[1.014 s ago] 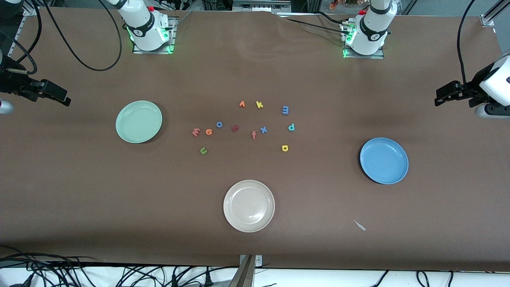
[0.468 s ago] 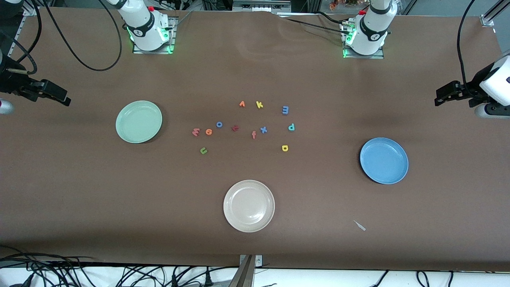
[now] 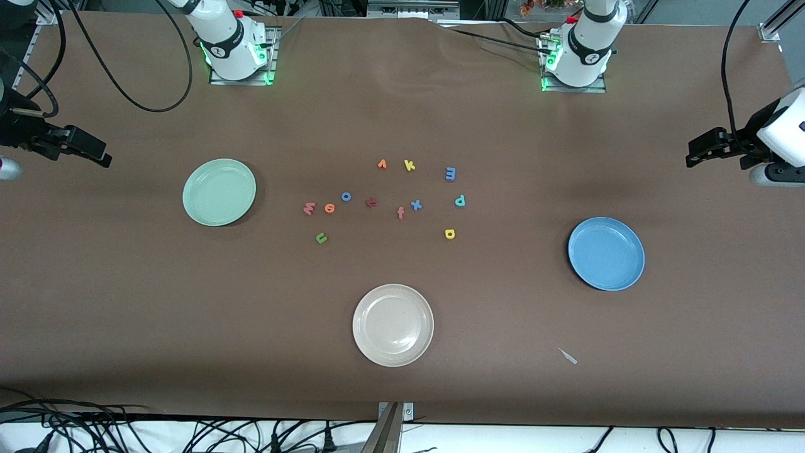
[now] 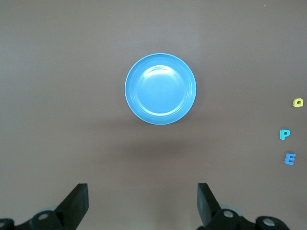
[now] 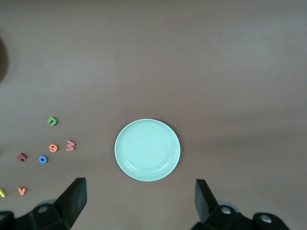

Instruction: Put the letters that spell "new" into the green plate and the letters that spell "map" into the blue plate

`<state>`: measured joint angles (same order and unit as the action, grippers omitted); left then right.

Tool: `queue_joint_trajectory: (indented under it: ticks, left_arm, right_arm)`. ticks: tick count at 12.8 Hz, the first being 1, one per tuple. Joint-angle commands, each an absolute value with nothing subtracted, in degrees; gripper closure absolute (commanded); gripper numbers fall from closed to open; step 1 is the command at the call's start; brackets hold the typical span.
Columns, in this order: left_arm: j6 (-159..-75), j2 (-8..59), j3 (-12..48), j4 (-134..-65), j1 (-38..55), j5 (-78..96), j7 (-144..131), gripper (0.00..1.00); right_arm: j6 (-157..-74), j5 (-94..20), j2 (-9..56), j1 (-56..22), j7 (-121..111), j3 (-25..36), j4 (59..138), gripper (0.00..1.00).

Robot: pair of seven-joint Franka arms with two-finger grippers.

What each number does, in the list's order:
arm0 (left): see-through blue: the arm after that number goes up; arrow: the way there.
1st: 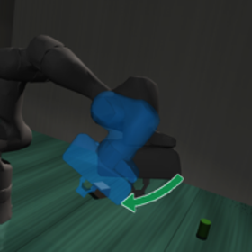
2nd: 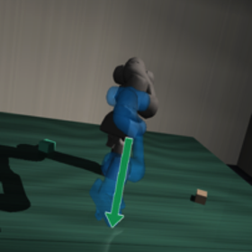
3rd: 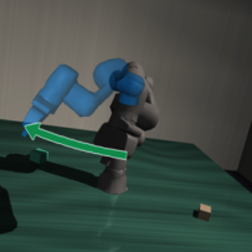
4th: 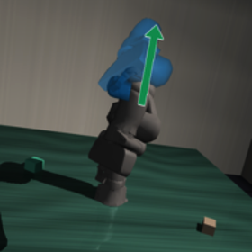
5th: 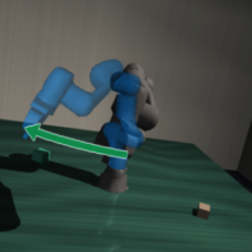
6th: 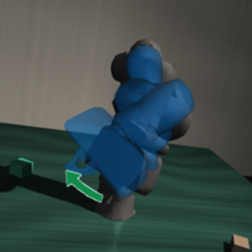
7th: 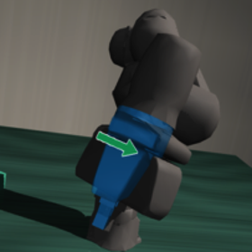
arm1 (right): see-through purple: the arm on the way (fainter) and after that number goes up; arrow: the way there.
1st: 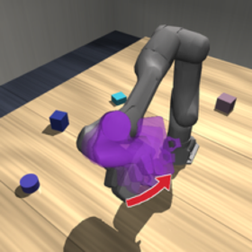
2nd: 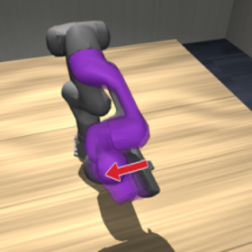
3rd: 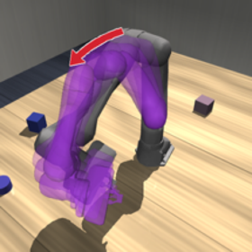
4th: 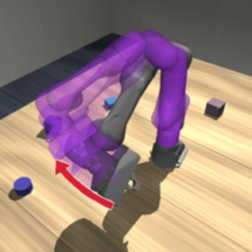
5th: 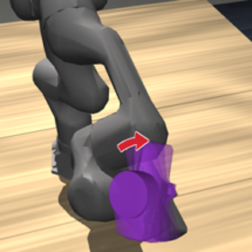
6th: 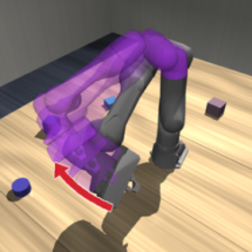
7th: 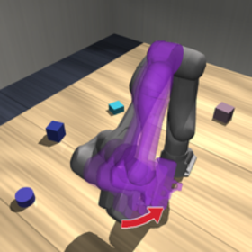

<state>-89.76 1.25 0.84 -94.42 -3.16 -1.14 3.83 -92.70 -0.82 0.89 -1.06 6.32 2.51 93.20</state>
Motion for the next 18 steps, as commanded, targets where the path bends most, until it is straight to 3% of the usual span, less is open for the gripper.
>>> queue_joint_trajectory:
  ticks: [1,5,10,12,15,18]
  left_arm:
    - [-90.3,0.9,0.9,-94.9,-3.6,-0.2,4.0,0.0]
    - [-90.3,1.4,0.9,-94.7,-3.6,-0.1,4.0,0.0]
    - [-90.0,3.6,1.1,-93.4,-2.6,-0.1,4.2,0.0]
    - [-90.0,4.4,2.1,-93.4,-1.9,0.4,4.3,0.0]
    - [-90.0,5.0,4.9,-94.4,-1.4,7.1,3.6,0.0]
    - [-90.3,5.0,9.1,-96.3,-1.6,7.1,2.8,0.0]
  right_arm:
    - [-92.1,-1.1,0.3,-1.0,5.4,2.5,93.4,0.0]
    - [-92.1,-0.8,0.4,-1.1,5.8,2.3,93.4,0.0]
    - [-85.5,-1.5,3.6,-2.7,6.9,2.2,93.7,0.0]
    - [-86.0,-0.8,5.0,-7.0,9.6,2.2,93.8,0.0]
    - [-93.7,-0.8,11.4,-14.0,23.2,2.2,94.0,0.0]
    - [-111.9,-0.8,19.1,-19.1,38.7,2.2,98.2,0.0]
